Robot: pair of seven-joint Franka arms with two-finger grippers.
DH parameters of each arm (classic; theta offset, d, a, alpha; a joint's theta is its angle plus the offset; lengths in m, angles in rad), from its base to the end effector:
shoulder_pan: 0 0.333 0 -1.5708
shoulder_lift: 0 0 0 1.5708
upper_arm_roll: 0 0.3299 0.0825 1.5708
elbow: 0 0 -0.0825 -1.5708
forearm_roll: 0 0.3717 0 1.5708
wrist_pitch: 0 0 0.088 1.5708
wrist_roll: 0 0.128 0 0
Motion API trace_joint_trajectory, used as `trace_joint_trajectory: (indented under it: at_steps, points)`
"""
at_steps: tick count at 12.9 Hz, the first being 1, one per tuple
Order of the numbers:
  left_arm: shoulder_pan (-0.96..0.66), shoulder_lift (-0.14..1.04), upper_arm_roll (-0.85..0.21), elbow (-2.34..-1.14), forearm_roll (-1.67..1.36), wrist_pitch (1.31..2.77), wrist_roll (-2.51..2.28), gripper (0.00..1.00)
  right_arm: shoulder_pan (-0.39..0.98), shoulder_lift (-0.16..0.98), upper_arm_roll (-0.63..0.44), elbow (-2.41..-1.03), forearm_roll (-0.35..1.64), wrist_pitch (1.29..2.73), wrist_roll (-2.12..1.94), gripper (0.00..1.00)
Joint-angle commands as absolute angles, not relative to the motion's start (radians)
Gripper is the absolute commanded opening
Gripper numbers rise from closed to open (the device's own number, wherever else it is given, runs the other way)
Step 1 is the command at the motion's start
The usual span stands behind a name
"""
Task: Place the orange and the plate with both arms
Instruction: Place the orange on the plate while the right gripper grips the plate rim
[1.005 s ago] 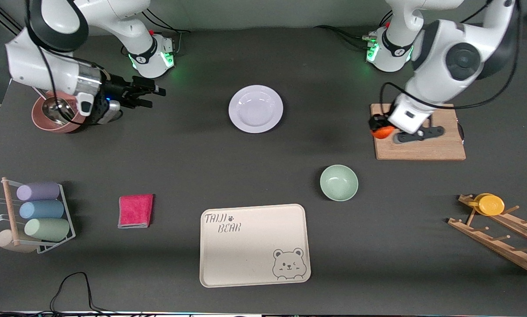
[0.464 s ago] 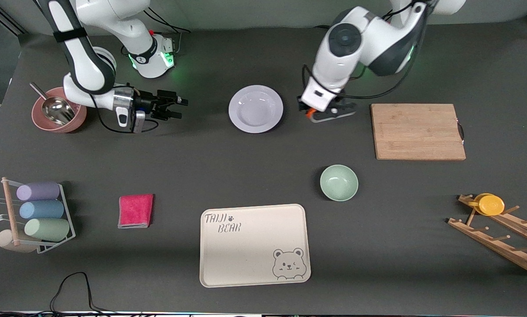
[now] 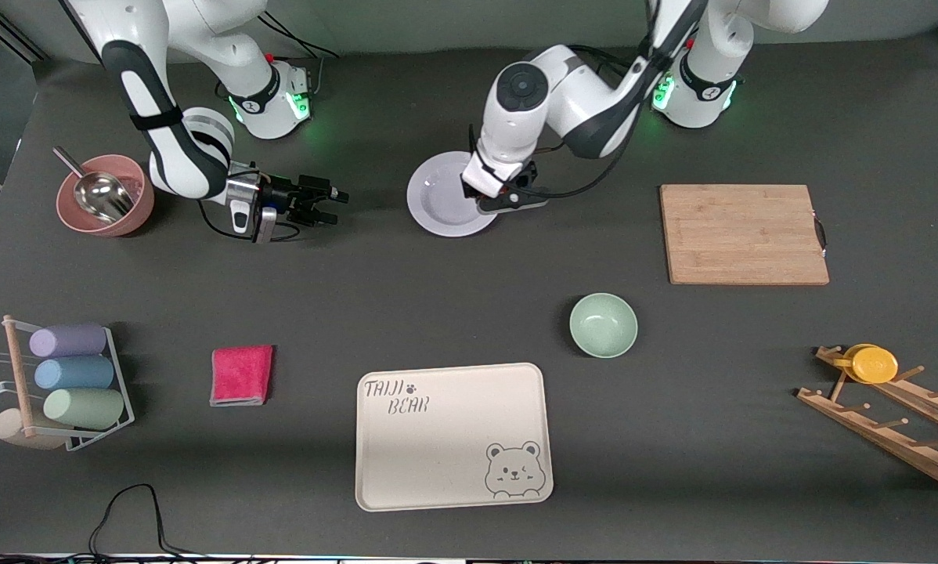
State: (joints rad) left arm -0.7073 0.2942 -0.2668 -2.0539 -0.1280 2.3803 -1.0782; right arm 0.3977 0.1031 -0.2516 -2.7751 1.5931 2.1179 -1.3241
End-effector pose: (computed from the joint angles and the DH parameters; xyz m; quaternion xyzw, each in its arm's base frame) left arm 0.3324 -0.4874 0.3041 0.9910 0.1033 -0.0609 0.0599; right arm 0.3189 0.1076 0.1783 -0.8712 -0.0138 -0.0251 0.4900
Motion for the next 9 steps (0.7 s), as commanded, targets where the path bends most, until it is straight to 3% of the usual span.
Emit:
trace_joint_trajectory:
  at_steps: [1, 6, 9]
  points:
    - [-0.791, 0.391, -0.252, -1.982, -0.126, 2.396, -1.137, 0.02, 0.422, 0.143, -0.218, -2.78, 1.69, 2.115, -1.386, 1.0]
    - [-0.871, 0.482, -0.252, -1.954, -0.118, 2.45, -1.144, 0.06, 0.422, 0.19, -0.152, -2.793, 1.832, 2.115, -1.46, 1.0]
    - [-0.877, 0.52, -0.25, -1.931, -0.112, 2.467, -1.155, 0.14, 0.417, 0.192, -0.152, -2.801, 1.832, 2.1, -1.46, 0.62]
